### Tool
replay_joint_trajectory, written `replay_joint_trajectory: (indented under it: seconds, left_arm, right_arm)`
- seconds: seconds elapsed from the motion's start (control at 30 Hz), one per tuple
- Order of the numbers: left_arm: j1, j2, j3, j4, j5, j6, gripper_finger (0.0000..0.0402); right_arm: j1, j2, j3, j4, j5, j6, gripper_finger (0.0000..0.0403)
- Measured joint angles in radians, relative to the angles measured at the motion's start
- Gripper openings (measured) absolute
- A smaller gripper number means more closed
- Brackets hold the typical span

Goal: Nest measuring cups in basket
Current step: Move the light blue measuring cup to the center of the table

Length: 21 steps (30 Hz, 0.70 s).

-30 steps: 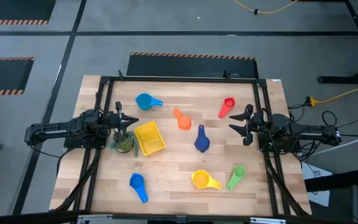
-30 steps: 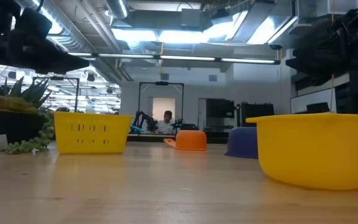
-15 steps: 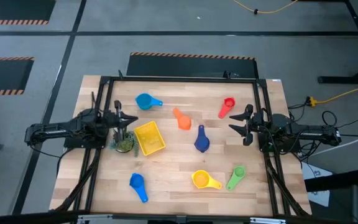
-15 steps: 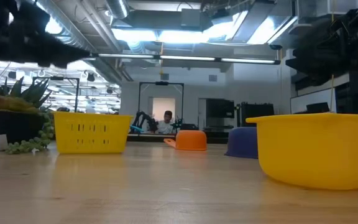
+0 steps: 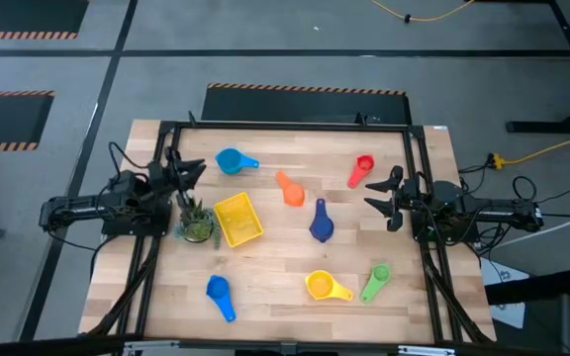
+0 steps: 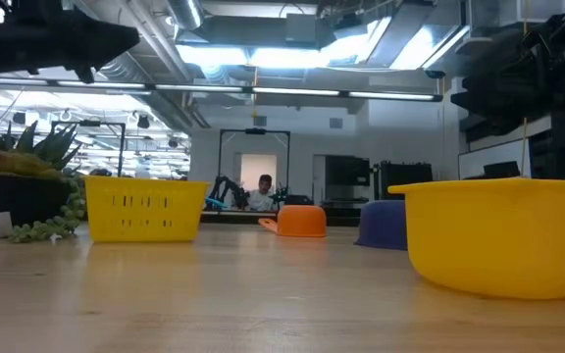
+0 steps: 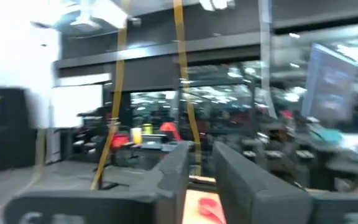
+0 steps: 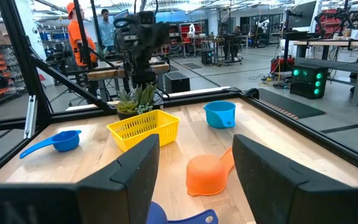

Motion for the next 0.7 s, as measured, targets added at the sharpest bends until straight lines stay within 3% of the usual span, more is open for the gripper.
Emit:
replay_joint_trajectory:
  seconds: [0.23,0.43,0.7]
  left_arm:
    - [0.038,0.039,0.041,-0.008,-0.218,-0.171,0.0125]
    - [0.094,0.200,0.131,-0.036,-0.222,-0.236,0.0125]
    - [0.228,0.529,0.386,-0.239,-0.204,-0.288,0.0125]
  right_arm:
    - [0.000,0.000,0.000,0.000,0.000,0.000,0.0209]
    - [0.000,0.000,0.000,0.000,0.000,0.000,0.0209]
    - [0.000,0.000,0.000,0.000,0.000,0.000,0.0209]
